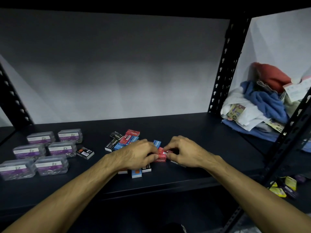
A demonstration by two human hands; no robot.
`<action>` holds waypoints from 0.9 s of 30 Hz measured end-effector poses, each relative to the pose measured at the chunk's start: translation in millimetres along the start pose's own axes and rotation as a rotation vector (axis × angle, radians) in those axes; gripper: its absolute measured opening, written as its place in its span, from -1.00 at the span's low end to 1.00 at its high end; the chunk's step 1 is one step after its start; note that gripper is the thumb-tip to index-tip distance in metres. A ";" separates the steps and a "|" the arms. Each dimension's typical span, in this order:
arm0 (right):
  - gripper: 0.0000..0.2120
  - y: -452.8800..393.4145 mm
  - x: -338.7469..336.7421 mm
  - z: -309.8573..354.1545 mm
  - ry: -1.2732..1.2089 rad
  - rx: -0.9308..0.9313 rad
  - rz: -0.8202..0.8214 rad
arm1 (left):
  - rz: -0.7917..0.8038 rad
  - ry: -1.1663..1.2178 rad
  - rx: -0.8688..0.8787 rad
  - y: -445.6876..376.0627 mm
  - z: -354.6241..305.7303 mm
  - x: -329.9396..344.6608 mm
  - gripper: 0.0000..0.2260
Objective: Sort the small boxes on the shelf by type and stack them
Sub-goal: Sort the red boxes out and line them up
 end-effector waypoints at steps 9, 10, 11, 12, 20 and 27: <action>-0.70 -5.9 -0.6 2.7 0.083 0.009 -0.021 | 0.012 0.081 -0.046 2.0 8.7 -2.3 -0.73; -0.70 -5.9 -1.2 2.1 0.085 0.010 -0.026 | 0.004 0.082 -0.048 2.8 8.9 -2.4 -0.72; -0.72 -5.8 -2.1 1.1 0.075 0.017 -0.031 | -0.010 0.083 -0.048 3.5 8.9 -2.7 -0.71; -0.73 -6.2 -2.9 0.0 0.056 0.029 -0.038 | -0.021 0.086 -0.051 4.1 8.8 -3.1 -0.71; -0.73 -5.4 -2.8 -10.4 -0.095 0.138 -0.083 | -0.016 0.126 -0.080 2.1 10.8 -0.8 -0.68; -0.73 -4.5 -4.1 -10.3 -0.127 0.131 -0.115 | -0.027 0.155 -0.092 0.1 10.7 -0.8 -0.66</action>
Point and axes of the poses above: each hand's wrist, its own y-axis away from the middle knuckle, its own x-axis out of the palm, z = x × y, the point moved 3 cm from there along -y, towards the middle knuckle
